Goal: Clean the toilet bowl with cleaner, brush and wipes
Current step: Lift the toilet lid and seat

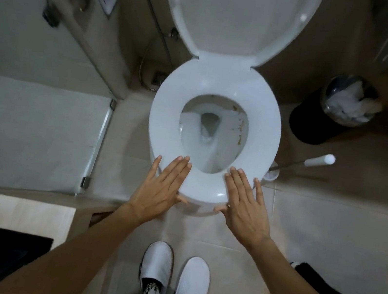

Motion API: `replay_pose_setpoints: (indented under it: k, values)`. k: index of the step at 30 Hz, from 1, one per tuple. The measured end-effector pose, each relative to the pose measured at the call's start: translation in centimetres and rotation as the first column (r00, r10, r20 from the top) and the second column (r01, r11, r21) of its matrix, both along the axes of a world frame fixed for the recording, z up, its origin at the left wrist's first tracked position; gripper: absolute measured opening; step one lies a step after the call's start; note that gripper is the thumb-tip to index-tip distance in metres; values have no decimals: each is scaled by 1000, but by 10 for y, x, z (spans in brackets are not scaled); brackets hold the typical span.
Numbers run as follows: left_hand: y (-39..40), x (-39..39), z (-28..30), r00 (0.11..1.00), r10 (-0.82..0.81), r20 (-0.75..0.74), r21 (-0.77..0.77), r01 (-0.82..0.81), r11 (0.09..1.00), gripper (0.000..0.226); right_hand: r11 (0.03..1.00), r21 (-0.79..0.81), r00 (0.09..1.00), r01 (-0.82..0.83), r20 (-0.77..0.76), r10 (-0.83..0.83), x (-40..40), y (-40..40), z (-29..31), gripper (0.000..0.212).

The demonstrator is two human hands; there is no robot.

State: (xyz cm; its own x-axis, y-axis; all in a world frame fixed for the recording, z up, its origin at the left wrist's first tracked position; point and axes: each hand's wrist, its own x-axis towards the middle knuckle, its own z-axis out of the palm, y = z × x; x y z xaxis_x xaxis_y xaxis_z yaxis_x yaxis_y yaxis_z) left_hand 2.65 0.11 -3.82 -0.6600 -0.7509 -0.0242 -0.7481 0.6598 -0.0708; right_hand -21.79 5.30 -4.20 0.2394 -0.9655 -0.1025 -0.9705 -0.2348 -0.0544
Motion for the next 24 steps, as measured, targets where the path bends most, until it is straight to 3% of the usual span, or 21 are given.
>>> replay_pose_setpoints:
  k: [9,13,16,24]
  values:
    - [-86,-14,143,945,50,-323,96,-20,995,65,983,-124,913,134,400,-74,-1,-83,151,68]
    - [-133,-28,201,925,134,-356,123,-95,988,73,978,-132,911,164,401,-99,-6,-135,203,70]
    - [-167,-34,231,938,204,-279,138,-171,975,80,980,-102,928,170,351,-124,-10,-172,234,73]
    - [-237,-51,282,943,272,-194,253,-220,942,65,981,11,949,191,252,-188,-22,-245,281,62]
